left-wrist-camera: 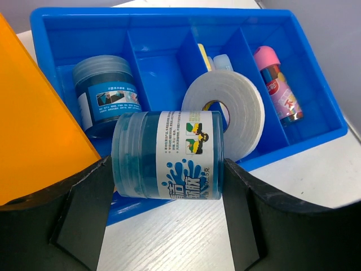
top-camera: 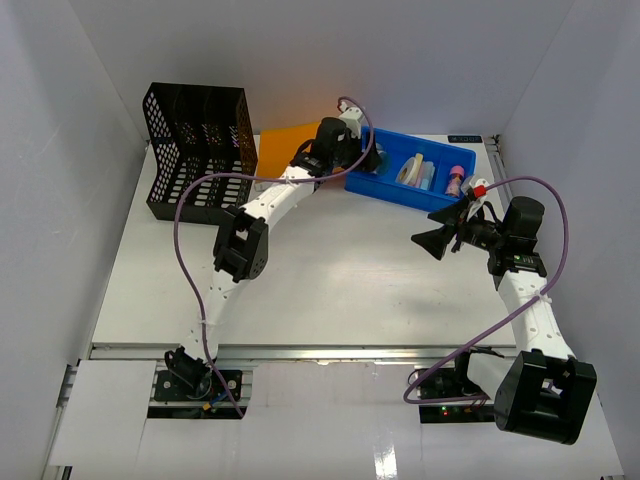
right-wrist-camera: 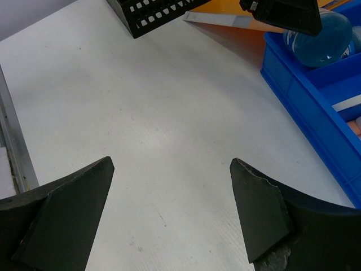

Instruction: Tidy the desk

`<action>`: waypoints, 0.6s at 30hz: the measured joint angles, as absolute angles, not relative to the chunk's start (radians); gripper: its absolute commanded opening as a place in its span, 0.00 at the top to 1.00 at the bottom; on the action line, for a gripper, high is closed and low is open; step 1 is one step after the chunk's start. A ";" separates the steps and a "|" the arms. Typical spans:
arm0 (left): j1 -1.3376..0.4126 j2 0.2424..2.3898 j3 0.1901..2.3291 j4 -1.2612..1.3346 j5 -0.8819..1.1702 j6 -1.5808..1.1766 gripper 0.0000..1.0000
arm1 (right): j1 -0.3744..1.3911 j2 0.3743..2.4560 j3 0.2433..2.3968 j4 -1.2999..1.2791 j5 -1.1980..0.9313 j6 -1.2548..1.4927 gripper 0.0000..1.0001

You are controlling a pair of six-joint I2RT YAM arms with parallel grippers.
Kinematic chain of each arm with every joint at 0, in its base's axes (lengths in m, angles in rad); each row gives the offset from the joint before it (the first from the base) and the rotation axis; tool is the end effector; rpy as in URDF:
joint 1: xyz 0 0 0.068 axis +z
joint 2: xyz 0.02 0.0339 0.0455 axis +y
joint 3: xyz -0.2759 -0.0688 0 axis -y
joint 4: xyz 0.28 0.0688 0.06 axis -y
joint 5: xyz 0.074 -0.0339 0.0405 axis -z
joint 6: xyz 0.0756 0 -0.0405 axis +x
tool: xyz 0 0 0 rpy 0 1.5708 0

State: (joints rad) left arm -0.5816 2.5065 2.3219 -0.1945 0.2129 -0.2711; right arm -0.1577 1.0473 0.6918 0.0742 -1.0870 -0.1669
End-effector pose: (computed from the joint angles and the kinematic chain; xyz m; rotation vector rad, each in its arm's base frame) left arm 0.5475 -0.3791 0.2300 0.4559 1.9684 -0.7612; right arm 0.2775 0.0236 0.2809 -0.7355 1.5994 0.7609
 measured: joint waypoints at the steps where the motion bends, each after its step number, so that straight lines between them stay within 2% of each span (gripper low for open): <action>1: -0.585 2.506 2.322 -0.196 0.205 -0.264 0.91 | -0.158 1.047 0.692 0.074 -1.087 -0.167 0.10; 9: -0.607 2.506 2.322 -0.210 0.108 -0.188 0.77 | -0.159 1.049 0.692 0.075 -1.087 -0.166 0.10; 14: -0.618 2.506 2.322 -0.217 0.080 -0.155 0.78 | -0.163 1.049 0.692 0.075 -1.087 -0.165 0.10; 18: -0.626 2.506 2.321 -0.218 0.077 -0.132 0.84 | -0.163 1.049 0.692 0.075 -1.087 -0.165 0.10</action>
